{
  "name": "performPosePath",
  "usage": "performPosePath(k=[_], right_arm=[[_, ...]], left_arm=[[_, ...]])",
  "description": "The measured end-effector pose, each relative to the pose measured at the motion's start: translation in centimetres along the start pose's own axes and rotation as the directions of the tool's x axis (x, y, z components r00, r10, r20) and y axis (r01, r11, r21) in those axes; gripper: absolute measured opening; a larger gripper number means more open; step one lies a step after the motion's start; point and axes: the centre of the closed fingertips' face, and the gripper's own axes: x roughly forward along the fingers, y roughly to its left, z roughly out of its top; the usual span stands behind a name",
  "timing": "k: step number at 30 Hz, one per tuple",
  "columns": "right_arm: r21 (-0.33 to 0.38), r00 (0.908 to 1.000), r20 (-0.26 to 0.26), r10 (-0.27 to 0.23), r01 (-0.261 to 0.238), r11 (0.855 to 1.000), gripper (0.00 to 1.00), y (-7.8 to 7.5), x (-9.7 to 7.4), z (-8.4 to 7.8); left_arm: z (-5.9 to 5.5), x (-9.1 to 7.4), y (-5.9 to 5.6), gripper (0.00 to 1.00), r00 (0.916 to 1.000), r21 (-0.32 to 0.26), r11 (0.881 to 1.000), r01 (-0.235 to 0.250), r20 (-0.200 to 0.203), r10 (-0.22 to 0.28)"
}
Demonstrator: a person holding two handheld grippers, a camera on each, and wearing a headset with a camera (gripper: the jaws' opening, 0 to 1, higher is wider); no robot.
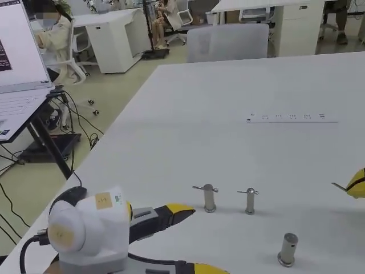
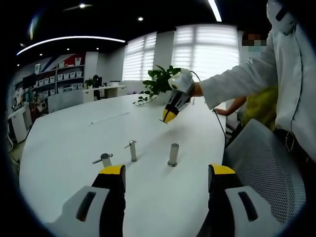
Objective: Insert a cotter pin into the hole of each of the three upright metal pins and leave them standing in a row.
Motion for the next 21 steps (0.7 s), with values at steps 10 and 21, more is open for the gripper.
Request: performPosePath(k=[10,21], right_arm=[[-0.023,0.9993,0.023,0.030,-0.029,0.999,0.02,4.2,-2.0,2.9],[-0.103,0.9952,0.011,0.097,-0.096,0.990,0.02,8.2,-2.8,6.7]], left_arm=[[0.7,0.7,-1.0,0.66,0.9993,0.026,0.999,0.034,0.016,-0.034],[1.8,2.0,-1.7,0.62,0.9974,0.047,0.997,0.065,0.028,-0.067]])
